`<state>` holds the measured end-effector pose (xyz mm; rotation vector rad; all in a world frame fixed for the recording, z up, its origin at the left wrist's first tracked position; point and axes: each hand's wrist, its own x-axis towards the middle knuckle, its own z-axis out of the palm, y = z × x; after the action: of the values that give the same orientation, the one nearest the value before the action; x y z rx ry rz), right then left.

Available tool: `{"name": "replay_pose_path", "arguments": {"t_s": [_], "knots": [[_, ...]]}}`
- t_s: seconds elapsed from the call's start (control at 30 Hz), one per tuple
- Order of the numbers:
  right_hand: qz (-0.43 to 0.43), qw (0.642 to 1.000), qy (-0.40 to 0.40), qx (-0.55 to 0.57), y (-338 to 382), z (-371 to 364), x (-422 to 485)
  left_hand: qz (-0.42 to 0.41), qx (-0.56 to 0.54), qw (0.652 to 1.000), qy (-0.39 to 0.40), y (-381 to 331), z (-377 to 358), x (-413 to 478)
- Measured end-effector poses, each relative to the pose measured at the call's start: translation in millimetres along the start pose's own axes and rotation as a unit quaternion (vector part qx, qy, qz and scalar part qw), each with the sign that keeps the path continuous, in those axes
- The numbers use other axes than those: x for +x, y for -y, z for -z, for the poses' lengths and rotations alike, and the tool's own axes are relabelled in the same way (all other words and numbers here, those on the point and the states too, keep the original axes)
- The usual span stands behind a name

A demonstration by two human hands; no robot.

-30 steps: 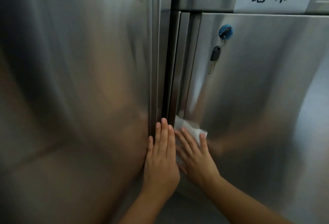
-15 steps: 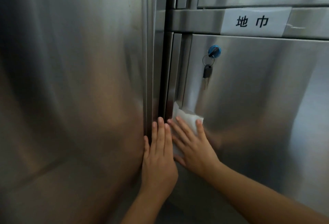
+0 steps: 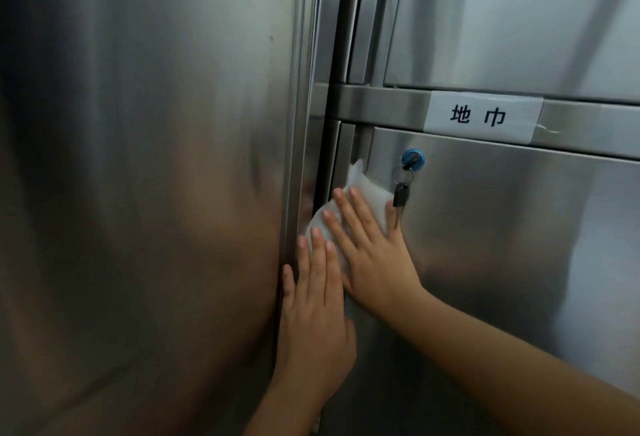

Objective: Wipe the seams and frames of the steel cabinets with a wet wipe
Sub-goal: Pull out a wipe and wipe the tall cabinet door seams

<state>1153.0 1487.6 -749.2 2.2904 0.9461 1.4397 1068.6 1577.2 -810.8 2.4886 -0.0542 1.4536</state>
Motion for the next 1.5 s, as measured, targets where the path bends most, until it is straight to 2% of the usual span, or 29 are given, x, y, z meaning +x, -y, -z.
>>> {"name": "replay_pose_path", "arguments": {"t_s": [0.1, 0.23, 0.37, 0.43, 0.53, 0.67, 0.77, 0.9, 1.03, 1.23, 1.5], "knots": [[0.009, 1.0, -0.014, -0.006, -1.5, -1.7, 1.8, 0.013, 0.003, 1.0, 0.003, 2.0, 4.2, 6.1], [-0.067, 0.996, -0.052, -0.023, -7.1, 12.9, 42.7, 0.022, -0.006, 1.0, -0.004, 1.6, 6.5, 11.3], [-0.123, 0.99, -0.053, -0.05, -5.4, 23.6, 64.4, 0.018, -0.02, 1.0, -0.014, -1.1, 9.9, 15.0], [-0.117, 0.991, -0.055, -0.027, 0.6, 19.5, 57.3, 0.017, -0.038, 0.999, -0.017, 1.8, 12.4, 15.3], [-0.101, 0.992, -0.026, -0.073, 5.9, 14.6, 44.8, 0.011, -0.055, 0.998, -0.006, 4.6, 14.5, 13.3], [-0.136, 0.988, -0.054, -0.051, -3.9, 26.7, 65.0, 0.018, -0.055, 0.998, -0.016, 3.5, 13.6, 11.9], [-0.147, 0.988, -0.031, -0.035, -5.7, 33.8, 73.4, 0.033, -0.061, 0.997, -0.028, 1.3, 7.3, 9.9], [-0.121, 0.99, -0.007, -0.071, 3.9, 23.4, 55.2, 0.053, -0.051, 0.996, -0.041, -3.5, -1.5, -4.0], [-0.092, 0.995, -0.003, -0.033, 16.1, 6.3, 27.0, 0.065, -0.032, 0.997, -0.029, -9.6, -8.5, -33.2], [-0.033, 0.995, 0.055, -0.079, 29.7, -11.6, -20.5, 0.068, -0.009, 0.998, -0.017, -8.4, -33.2, -74.1], [0.022, 0.992, 0.088, -0.092, 50.0, -28.3, -66.6, 0.044, 0.056, 0.995, 0.073, 9.8, -55.4, -126.1]]}}
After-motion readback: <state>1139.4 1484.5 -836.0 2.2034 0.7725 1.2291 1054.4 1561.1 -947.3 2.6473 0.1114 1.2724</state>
